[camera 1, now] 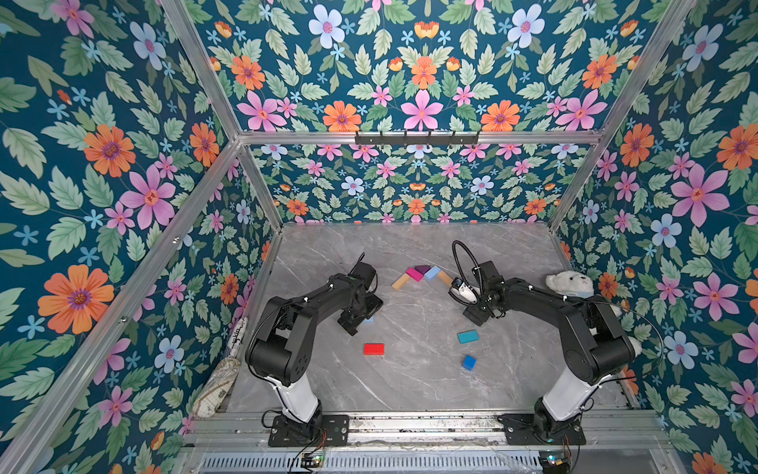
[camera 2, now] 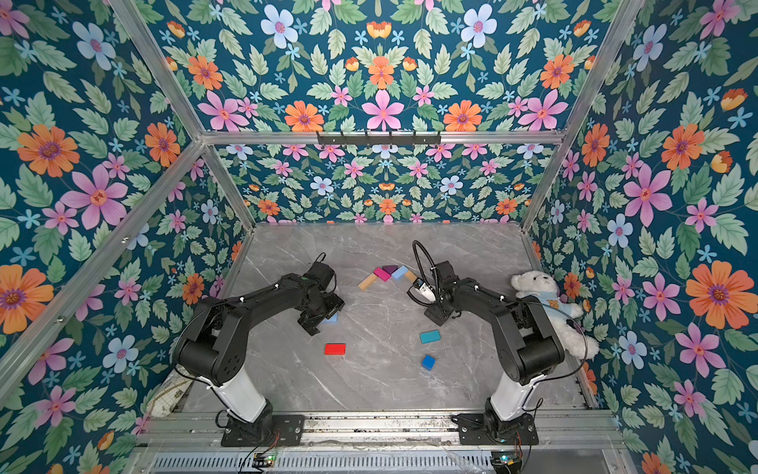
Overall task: Assemble a heart with building blocks
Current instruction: Pick up the building block from the center of the board.
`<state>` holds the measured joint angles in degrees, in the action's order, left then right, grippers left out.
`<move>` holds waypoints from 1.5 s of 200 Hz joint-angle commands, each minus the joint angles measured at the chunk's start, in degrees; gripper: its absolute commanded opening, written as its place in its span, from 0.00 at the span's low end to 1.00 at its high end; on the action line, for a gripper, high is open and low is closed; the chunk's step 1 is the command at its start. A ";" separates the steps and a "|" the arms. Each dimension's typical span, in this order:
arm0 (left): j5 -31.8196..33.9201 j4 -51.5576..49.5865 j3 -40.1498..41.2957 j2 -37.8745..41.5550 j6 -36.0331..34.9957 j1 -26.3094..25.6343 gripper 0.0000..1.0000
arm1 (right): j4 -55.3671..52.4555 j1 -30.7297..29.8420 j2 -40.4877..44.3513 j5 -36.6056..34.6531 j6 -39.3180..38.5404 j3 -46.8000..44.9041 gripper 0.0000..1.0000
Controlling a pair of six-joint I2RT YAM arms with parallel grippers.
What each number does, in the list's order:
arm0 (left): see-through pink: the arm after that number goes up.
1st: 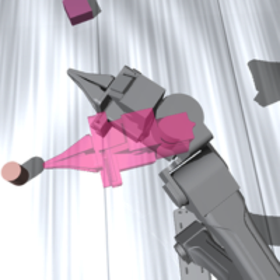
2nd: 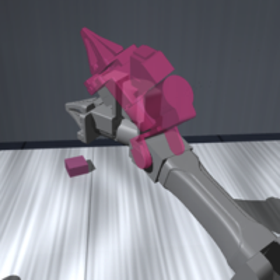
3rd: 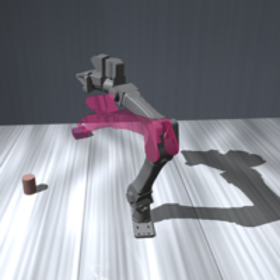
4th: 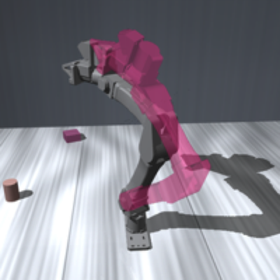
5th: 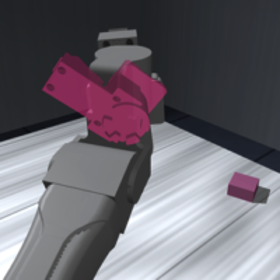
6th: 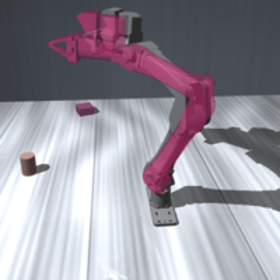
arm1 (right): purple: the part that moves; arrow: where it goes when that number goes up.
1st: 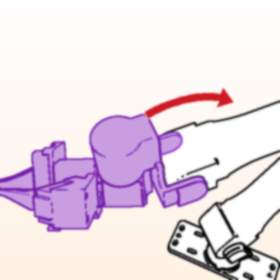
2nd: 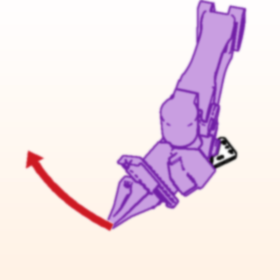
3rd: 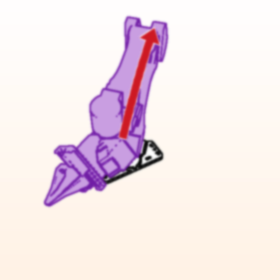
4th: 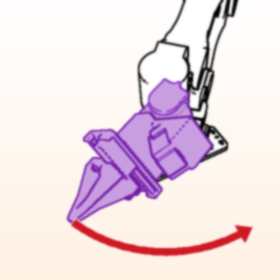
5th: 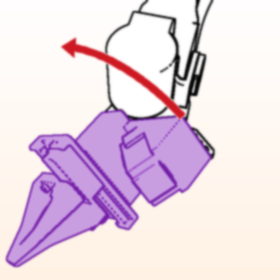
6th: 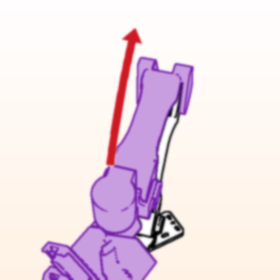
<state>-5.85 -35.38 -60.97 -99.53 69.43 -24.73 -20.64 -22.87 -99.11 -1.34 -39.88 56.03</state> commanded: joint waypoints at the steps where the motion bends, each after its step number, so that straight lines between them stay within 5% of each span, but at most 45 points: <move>1: 0.22 -0.02 -0.28 -0.57 1.65 -0.10 0.91 | -4.94 0.19 -1.24 1.14 -0.14 -0.45 0.79; 72: 1.39 0.70 -1.06 -4.19 1.18 -0.07 0.62 | -11.87 1.27 -5.76 6.81 2.16 1.14 0.56; 115: 1.80 1.23 -0.26 -5.24 -1.50 0.03 0.39 | -13.95 1.33 -7.69 8.79 4.86 0.58 0.28; 199: 2.59 -0.79 -1.21 -3.17 -3.32 -3.51 0.32 | -13.00 3.95 -0.62 9.60 12.44 4.12 0.00; 300: 3.23 -2.85 -19.32 -13.85 9.90 -17.48 0.29 | -8.83 5.78 7.17 10.31 18.85 7.98 0.00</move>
<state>-3.22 -37.15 -75.96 -110.32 73.97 -40.01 -30.57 -16.97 -92.01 8.40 -23.46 63.88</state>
